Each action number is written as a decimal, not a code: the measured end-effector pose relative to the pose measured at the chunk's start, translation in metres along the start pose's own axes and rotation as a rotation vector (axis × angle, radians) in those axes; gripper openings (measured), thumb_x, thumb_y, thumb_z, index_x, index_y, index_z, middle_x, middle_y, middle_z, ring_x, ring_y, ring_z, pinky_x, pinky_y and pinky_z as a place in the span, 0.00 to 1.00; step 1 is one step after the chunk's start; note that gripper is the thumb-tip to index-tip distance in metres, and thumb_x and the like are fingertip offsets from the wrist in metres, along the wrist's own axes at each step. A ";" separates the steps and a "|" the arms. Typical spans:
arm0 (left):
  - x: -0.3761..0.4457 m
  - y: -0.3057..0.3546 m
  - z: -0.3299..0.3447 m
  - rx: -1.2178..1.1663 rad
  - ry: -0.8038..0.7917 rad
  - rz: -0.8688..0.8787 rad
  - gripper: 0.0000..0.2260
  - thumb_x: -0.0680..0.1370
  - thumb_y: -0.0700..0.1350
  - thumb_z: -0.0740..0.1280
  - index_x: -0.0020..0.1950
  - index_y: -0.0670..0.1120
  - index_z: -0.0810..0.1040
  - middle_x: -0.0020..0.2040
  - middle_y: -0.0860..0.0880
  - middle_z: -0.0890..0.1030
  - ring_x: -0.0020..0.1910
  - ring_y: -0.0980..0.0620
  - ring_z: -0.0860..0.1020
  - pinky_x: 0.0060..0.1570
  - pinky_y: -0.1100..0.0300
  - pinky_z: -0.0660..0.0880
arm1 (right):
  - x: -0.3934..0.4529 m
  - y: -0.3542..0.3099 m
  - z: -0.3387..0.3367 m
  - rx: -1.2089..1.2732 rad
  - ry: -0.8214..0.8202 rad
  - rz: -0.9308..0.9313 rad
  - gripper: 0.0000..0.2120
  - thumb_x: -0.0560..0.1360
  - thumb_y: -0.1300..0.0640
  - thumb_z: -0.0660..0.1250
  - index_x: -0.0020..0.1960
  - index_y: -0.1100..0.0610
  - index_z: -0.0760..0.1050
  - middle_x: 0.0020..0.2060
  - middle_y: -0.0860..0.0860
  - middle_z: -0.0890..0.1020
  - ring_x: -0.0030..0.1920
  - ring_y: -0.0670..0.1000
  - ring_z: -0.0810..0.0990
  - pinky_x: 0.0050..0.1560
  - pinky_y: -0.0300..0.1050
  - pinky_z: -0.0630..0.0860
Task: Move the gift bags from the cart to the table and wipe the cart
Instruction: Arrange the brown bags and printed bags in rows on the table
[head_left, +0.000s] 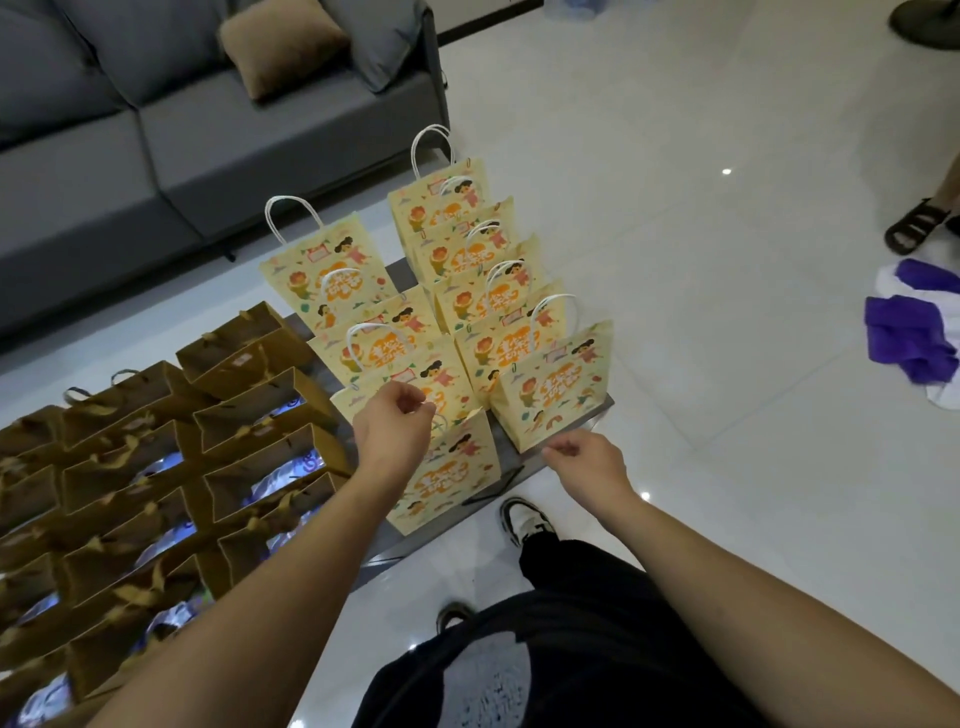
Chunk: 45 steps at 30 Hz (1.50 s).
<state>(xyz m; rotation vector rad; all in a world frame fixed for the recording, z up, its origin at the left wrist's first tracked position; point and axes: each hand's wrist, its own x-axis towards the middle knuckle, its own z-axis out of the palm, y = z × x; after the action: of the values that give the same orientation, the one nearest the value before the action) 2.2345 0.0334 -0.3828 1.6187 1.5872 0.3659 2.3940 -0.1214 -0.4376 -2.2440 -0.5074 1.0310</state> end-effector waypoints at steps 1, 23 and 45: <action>-0.004 0.000 0.000 -0.016 -0.001 0.011 0.03 0.78 0.44 0.71 0.51 0.49 0.81 0.46 0.51 0.82 0.48 0.51 0.79 0.48 0.55 0.76 | -0.004 0.002 0.000 0.004 0.002 0.000 0.09 0.78 0.54 0.70 0.56 0.56 0.83 0.51 0.50 0.83 0.53 0.50 0.79 0.56 0.42 0.74; -0.012 0.041 0.009 0.045 -0.014 0.246 0.11 0.80 0.46 0.69 0.62 0.53 0.81 0.59 0.54 0.81 0.44 0.62 0.76 0.46 0.63 0.70 | 0.027 -0.059 -0.051 0.035 0.131 -0.212 0.12 0.78 0.53 0.70 0.60 0.52 0.81 0.50 0.49 0.83 0.53 0.51 0.81 0.54 0.47 0.78; 0.102 0.125 0.077 0.162 0.061 -0.112 0.20 0.77 0.48 0.73 0.69 0.52 0.77 0.67 0.50 0.78 0.64 0.47 0.77 0.58 0.48 0.78 | 0.217 -0.218 -0.071 -0.399 -0.376 -0.556 0.18 0.76 0.57 0.69 0.30 0.65 0.73 0.30 0.63 0.75 0.35 0.57 0.78 0.46 0.48 0.78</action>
<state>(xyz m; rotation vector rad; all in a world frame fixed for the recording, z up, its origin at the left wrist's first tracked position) 2.3918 0.1184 -0.3753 1.6441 1.7843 0.2343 2.5651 0.1356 -0.3741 -2.0254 -1.5153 1.1128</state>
